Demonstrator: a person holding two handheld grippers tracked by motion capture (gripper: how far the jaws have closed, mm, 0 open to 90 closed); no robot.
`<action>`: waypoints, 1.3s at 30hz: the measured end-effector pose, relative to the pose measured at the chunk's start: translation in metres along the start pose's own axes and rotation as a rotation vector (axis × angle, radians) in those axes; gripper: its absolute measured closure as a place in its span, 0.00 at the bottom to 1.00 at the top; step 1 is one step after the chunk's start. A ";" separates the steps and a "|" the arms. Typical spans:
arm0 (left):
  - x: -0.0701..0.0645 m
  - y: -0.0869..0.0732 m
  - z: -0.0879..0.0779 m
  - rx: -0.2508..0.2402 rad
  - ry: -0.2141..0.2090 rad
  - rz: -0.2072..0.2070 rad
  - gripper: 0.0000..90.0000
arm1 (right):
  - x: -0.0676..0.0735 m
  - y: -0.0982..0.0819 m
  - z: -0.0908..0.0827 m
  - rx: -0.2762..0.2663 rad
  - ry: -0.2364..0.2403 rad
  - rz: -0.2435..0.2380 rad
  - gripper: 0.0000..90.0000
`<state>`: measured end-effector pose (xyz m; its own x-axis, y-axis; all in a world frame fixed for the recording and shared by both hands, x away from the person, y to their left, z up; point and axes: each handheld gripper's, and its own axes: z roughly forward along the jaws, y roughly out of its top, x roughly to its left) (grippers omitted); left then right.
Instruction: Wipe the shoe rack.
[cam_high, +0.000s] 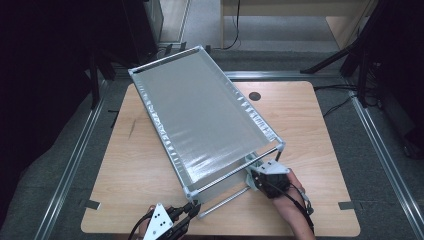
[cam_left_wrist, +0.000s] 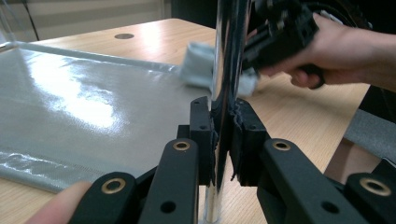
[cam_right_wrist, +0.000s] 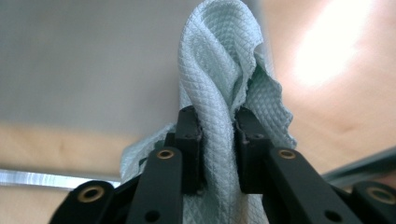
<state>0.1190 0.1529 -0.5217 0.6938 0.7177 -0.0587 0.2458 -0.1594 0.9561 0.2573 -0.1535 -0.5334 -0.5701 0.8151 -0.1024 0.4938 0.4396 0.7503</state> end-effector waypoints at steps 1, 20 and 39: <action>0.000 0.000 0.000 0.000 0.000 0.000 0.91 | 0.000 0.000 0.000 0.000 0.000 0.000 0.84; -0.002 0.002 0.012 0.000 -0.025 -0.001 0.90 | 0.104 -0.005 0.006 -0.007 0.277 -0.027 0.85; -0.002 0.001 0.010 0.000 -0.022 -0.008 0.90 | -0.018 -0.018 0.001 -0.011 -0.037 0.142 0.86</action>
<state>0.1246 0.1444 -0.5236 0.7066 0.7038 -0.0727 0.2515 -0.1537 0.9556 0.2589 -0.1755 -0.5459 -0.4704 0.8823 -0.0189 0.5604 0.3151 0.7660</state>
